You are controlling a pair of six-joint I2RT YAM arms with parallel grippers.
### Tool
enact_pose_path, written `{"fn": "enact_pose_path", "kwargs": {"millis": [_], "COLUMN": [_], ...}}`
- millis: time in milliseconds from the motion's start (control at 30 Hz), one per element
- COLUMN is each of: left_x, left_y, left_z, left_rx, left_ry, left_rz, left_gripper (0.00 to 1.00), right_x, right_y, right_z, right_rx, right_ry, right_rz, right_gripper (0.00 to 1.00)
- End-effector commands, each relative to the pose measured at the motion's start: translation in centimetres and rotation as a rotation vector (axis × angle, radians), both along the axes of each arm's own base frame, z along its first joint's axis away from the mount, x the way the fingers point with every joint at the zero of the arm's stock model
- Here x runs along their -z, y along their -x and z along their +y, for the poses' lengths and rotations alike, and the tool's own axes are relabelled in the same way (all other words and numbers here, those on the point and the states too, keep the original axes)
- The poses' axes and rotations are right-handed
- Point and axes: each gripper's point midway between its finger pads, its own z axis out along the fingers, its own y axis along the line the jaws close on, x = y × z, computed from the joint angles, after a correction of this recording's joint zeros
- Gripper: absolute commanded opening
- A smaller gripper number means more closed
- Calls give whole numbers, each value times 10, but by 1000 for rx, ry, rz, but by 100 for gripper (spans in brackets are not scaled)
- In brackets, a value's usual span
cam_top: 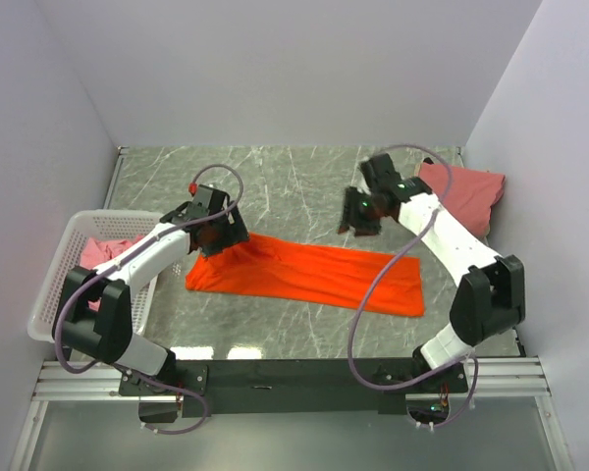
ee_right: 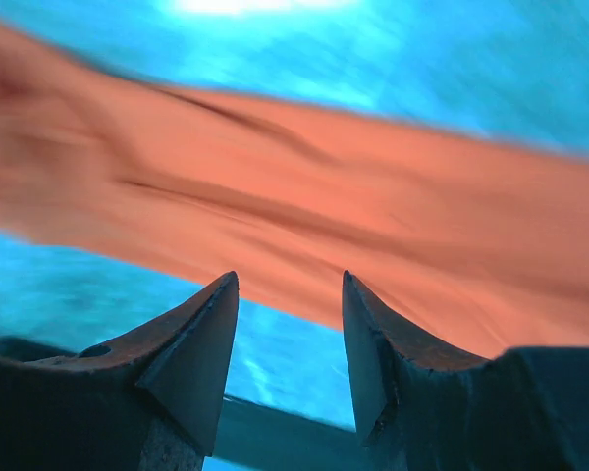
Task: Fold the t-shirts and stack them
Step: Fold the tshirt
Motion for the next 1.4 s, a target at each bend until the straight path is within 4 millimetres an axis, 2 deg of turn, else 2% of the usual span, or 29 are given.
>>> {"fn": "enact_pose_path", "kwargs": {"millis": [0,67,100,133,200,300,433,467,567,833,933,1000,1233,1367], "left_x": [-19,-15,-16,-13,-19,-22,-21,-22,-18,-8,2,12,24,37], "left_y": [-9,-8,-7,-5,-4,0,8,8,6,-14,-22,-25,-28,-25], "left_z": [-9,-12,-13,-12,-13,-11,-9,-9,-11,-18,-21,-22,-18,-16], "left_rx": [-6,4,10,11,5,-6,-19,-16,-11,13,23,23,3,1], "left_ry": [49,60,72,71,88,103,117,120,134,122,110,98,72,53], "left_rz": [-43,-42,-44,-44,-70,-85,-93,-103,-111,-129,-119,-99,-87,-57], "left_gripper": [84,84,84,85,87,87,87,87,87,87,87,88,88,88], "right_x": [-21,-24,-24,-25,-23,-9,14,25,37,57,66,74,91,100], "right_y": [-27,-33,-40,-40,-47,-55,-55,-57,-60,-68,-70,-68,-63,-56], "right_z": [66,95,119,133,166,195,219,221,226,235,237,238,233,233], "right_rx": [-136,-194,-240,-267,-315,-339,-367,-362,-355,-371,-376,-379,-381,-391], "right_ry": [-147,-190,-211,-232,-262,-287,-294,-270,-234,-202,-189,-183,-137,-140], "right_rz": [-79,-89,-111,-116,-152,-181,-163,-159,-173,-178,-165,-141,-125,-92], "right_gripper": [54,54,54,54,54,53,51,51,50,49,49,49,47,42]}}
